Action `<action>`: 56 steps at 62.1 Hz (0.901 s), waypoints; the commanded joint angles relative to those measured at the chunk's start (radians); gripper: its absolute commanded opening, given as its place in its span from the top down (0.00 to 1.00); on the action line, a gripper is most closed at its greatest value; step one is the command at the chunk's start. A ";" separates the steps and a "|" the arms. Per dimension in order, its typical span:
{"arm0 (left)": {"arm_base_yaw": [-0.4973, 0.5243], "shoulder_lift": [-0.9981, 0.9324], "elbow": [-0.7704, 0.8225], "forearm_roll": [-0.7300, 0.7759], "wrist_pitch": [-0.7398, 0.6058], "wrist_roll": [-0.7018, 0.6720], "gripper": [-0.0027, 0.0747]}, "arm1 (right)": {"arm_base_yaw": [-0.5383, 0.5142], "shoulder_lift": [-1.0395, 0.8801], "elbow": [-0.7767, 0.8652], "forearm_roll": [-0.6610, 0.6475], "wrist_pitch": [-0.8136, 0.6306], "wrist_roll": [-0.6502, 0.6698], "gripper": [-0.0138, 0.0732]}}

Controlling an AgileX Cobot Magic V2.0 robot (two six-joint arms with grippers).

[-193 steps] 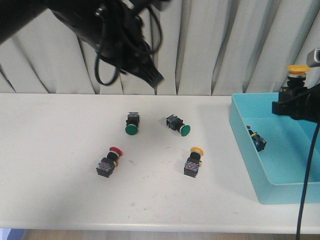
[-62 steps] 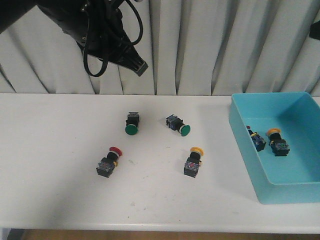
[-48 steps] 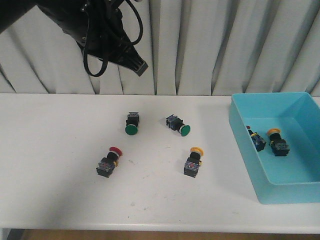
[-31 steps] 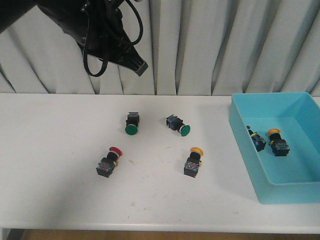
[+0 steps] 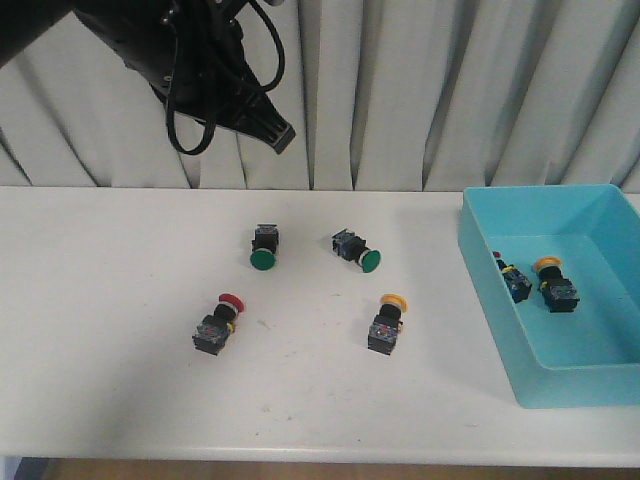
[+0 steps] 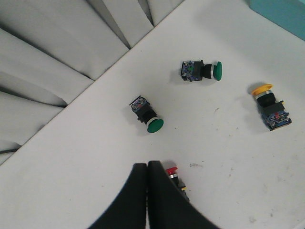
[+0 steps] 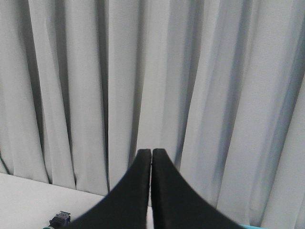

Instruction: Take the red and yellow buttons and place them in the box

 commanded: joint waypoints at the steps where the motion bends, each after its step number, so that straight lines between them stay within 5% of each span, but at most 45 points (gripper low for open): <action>1: 0.000 -0.045 -0.027 0.016 -0.026 -0.012 0.96 | 0.001 0.011 -0.024 0.016 -0.061 -0.003 0.85; 26: 0.000 -0.035 -0.027 0.027 -0.029 -0.011 0.96 | 0.001 0.011 -0.024 0.016 -0.061 -0.003 0.85; 34: 0.002 -0.102 0.014 0.015 -0.138 -0.037 0.96 | 0.001 0.011 -0.024 0.017 -0.061 -0.003 0.85; 42: 0.036 -0.281 0.264 0.015 -0.380 -0.100 0.96 | 0.001 0.011 -0.024 0.017 -0.061 -0.003 0.85; 56: 0.172 -0.691 0.932 0.015 -0.856 -0.291 0.96 | 0.001 0.011 -0.024 0.024 -0.061 -0.003 0.85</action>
